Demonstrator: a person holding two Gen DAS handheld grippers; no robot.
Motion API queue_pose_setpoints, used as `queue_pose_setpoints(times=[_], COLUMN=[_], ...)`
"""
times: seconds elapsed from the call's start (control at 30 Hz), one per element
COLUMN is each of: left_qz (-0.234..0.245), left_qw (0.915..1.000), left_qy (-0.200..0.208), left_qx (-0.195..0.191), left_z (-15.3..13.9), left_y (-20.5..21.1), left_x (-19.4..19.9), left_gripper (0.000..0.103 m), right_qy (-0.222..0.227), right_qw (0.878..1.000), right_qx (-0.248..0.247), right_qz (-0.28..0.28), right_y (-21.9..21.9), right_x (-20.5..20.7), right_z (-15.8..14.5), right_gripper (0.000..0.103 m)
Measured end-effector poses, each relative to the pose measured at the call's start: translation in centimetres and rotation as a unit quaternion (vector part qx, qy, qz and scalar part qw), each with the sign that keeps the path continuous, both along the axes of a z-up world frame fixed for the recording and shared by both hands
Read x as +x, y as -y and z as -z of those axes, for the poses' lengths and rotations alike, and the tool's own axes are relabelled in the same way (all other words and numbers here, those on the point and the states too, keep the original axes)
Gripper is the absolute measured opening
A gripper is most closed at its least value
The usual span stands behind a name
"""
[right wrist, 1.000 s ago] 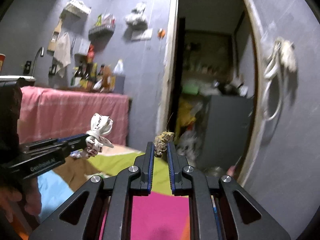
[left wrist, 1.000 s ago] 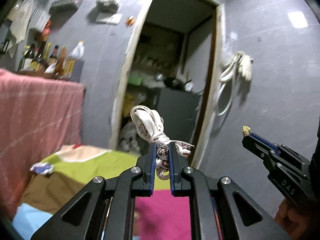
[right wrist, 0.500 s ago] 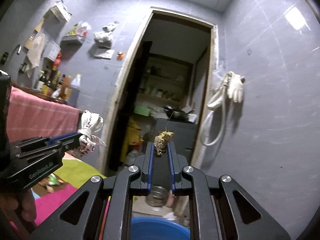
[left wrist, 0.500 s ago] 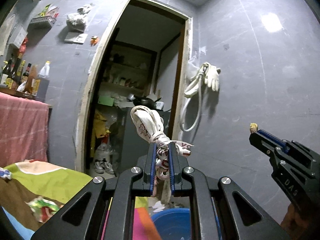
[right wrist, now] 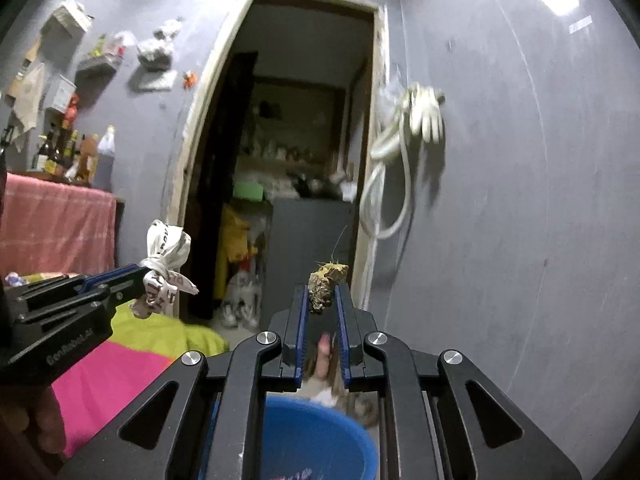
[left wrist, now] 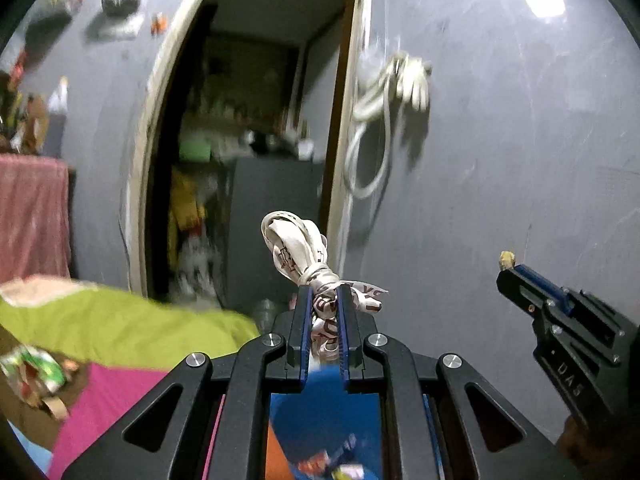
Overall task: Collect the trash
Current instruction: 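Lift the cable and scrap and carry both toward the blue bucket, then open both tools over the blue bucket to drop the cable and scrap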
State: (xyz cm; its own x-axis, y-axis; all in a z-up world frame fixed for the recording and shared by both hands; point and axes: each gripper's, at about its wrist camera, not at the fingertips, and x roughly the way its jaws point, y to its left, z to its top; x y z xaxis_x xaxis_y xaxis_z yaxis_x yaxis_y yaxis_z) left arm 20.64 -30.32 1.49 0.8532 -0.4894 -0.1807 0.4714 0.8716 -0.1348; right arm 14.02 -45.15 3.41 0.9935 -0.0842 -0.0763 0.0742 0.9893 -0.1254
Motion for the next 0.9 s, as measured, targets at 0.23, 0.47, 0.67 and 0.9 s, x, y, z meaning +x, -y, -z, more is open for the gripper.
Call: queue_pose_setpoints(times=[0.23,0.47,0.67,0.9], left_qz=[0.036,0.055,0.064,0.065], left_qw=[0.9923,0.9817,0.9755,0.9752], left_qy=[-0.109,-0.171,-0.202,-0.208], left_qx=[0.045,0.064,0.056,0.04], left_z=[4.2,6.5,6.6,5.0], left_y=[2.5,3.3,2.7,1.4], left_x=[3.4,5.1,6.0,5.8], left_gripper=[0.009,0.009,0.011,0.012], right_qy=[-0.107,-0.184,-0.204,-0.19], right_qw=[0.993,0.979,0.973,0.975], right_qx=[0.048,0.075,0.095,0.098], right_qz=[-0.013,-0.043,-0.055,-0.056], right_y=[1.8,2.0,2.4,2.4], right_x=[2.6,3.9,4.4,4.1], right_z=[4.5,7.3,7.7,6.1], right_gripper=[0.011,0.012,0.013,0.028])
